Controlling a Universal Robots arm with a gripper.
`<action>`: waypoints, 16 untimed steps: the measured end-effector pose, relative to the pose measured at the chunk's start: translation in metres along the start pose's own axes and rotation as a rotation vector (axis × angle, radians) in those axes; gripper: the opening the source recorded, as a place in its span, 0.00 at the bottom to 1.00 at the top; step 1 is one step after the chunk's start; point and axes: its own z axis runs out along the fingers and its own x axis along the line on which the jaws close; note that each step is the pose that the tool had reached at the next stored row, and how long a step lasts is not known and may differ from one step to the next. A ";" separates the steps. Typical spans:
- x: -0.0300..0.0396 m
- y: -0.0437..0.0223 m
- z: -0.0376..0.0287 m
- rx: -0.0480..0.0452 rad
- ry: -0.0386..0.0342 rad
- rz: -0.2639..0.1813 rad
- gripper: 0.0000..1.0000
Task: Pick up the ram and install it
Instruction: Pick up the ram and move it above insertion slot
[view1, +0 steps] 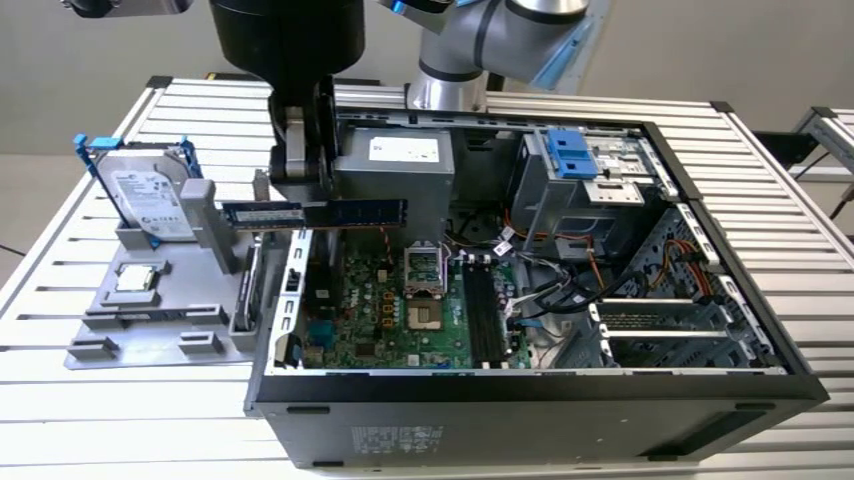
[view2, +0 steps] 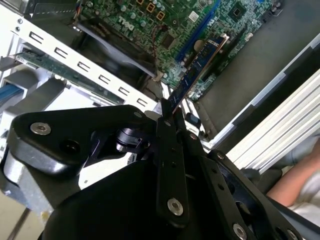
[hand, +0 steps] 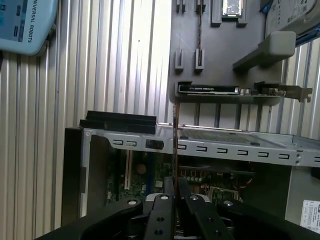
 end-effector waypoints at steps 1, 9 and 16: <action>0.0000 -0.0009 0.0000 0.0000 0.0000 0.000 0.00; 0.0005 -0.0077 0.0000 0.0000 0.0001 0.000 0.00; 0.0008 -0.0133 0.0001 0.0000 0.0000 0.000 0.00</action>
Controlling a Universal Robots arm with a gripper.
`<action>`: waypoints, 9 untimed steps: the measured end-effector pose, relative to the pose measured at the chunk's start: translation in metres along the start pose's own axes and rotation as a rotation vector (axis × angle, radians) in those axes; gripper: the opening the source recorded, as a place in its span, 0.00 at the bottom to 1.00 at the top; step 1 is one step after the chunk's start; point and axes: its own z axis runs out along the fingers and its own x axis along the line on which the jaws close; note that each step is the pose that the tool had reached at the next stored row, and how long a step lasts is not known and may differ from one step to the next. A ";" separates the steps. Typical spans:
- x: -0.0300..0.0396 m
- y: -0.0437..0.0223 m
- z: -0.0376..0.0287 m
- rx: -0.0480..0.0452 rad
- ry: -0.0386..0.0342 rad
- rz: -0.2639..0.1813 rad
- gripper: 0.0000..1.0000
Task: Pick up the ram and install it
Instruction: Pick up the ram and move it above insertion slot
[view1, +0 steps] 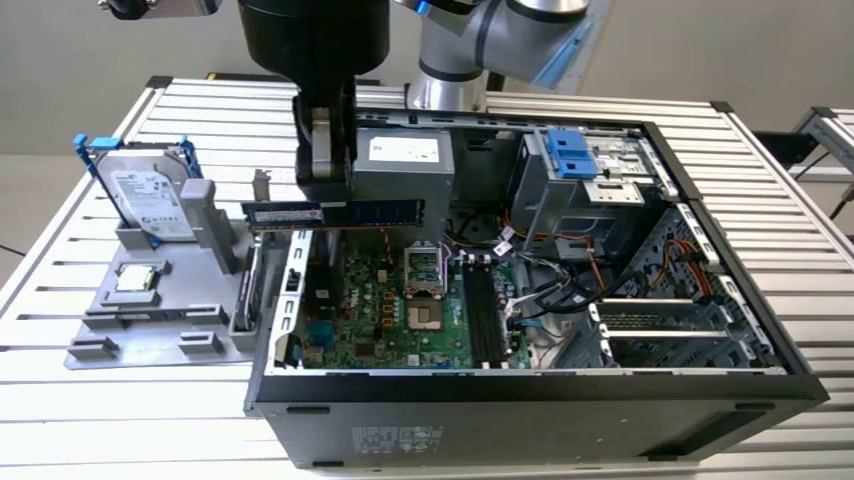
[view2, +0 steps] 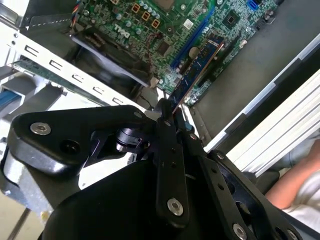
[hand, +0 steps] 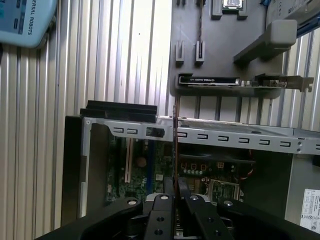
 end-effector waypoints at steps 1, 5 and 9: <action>0.0001 -0.0008 0.0000 0.0000 0.0000 0.000 0.00; 0.0002 -0.0040 0.0000 0.0000 0.0000 0.000 0.00; 0.0004 -0.0075 0.0000 0.0000 -0.0001 0.000 0.00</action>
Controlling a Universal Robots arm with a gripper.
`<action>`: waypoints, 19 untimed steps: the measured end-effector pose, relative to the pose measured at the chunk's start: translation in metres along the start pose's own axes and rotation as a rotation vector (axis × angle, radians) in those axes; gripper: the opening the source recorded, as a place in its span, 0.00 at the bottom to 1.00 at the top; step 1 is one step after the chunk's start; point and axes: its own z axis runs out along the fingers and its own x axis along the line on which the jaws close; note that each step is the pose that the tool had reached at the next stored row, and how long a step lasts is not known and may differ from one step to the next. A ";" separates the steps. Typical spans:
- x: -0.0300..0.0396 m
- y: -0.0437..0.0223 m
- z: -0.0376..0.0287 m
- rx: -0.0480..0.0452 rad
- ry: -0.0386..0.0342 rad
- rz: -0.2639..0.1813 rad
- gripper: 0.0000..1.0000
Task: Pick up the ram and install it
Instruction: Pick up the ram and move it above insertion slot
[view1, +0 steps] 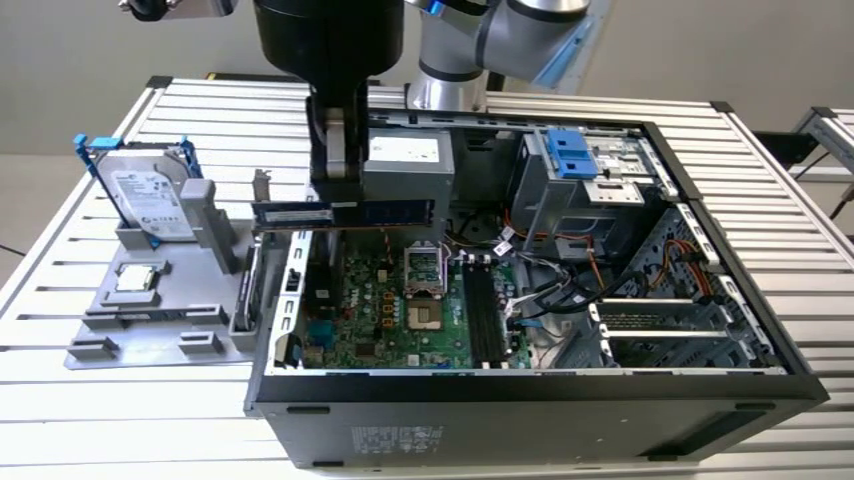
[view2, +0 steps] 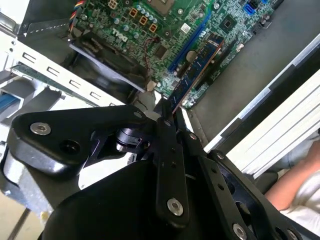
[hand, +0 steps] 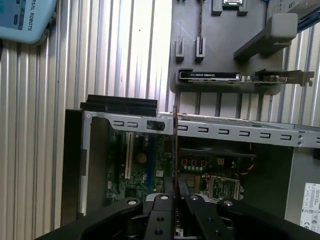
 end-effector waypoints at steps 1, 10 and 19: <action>0.0001 -0.0010 0.0000 0.0000 0.0001 0.000 0.00; 0.0007 -0.0109 0.0001 0.0000 0.0000 0.000 0.00; 0.0013 -0.0210 0.0001 -0.0005 0.0000 0.007 0.00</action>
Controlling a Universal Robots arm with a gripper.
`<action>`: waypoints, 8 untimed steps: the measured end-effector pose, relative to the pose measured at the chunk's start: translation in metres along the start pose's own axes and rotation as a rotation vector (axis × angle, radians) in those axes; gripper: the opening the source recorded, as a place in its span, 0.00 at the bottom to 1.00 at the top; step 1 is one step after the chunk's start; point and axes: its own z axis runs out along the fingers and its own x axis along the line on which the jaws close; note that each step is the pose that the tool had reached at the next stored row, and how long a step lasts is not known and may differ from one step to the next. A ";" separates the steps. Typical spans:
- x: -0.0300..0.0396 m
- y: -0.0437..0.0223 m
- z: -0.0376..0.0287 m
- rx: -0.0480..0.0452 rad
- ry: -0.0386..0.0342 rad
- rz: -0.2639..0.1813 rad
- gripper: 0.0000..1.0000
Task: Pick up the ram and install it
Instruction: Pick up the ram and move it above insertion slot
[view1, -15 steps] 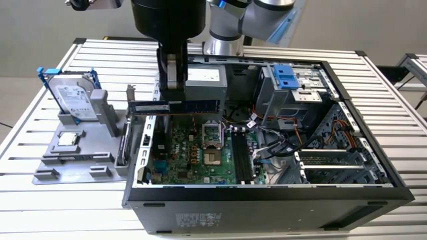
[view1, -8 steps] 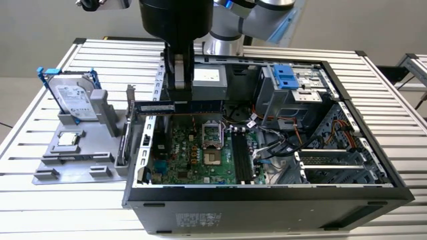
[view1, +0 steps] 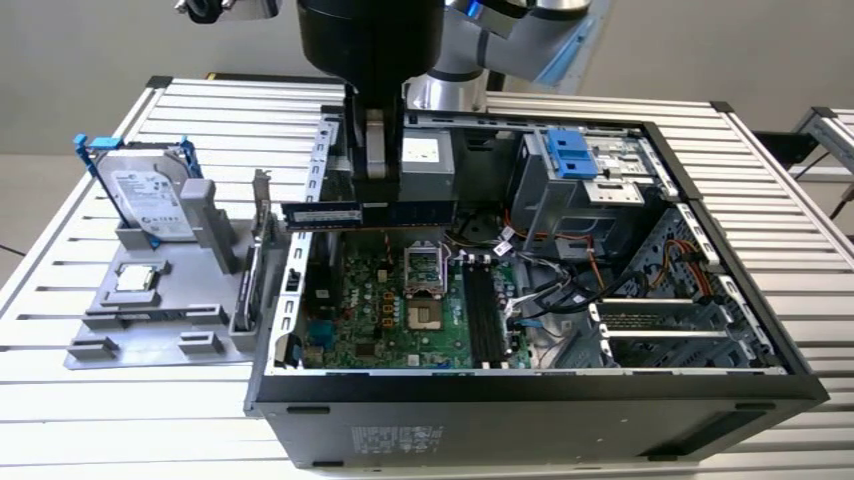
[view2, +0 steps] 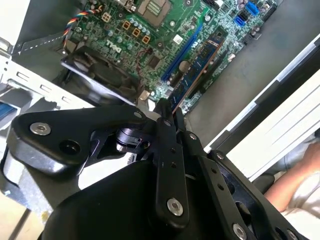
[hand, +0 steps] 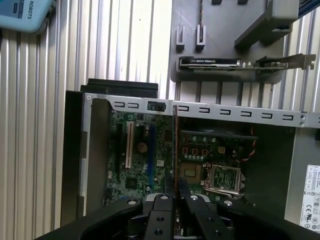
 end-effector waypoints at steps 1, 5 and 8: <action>0.0001 -0.0011 0.0000 -0.0002 0.0000 0.002 0.00; 0.0003 -0.0048 0.0001 -0.0008 0.0000 0.013 0.00; 0.0005 -0.0094 0.0000 -0.0011 0.0001 0.017 0.00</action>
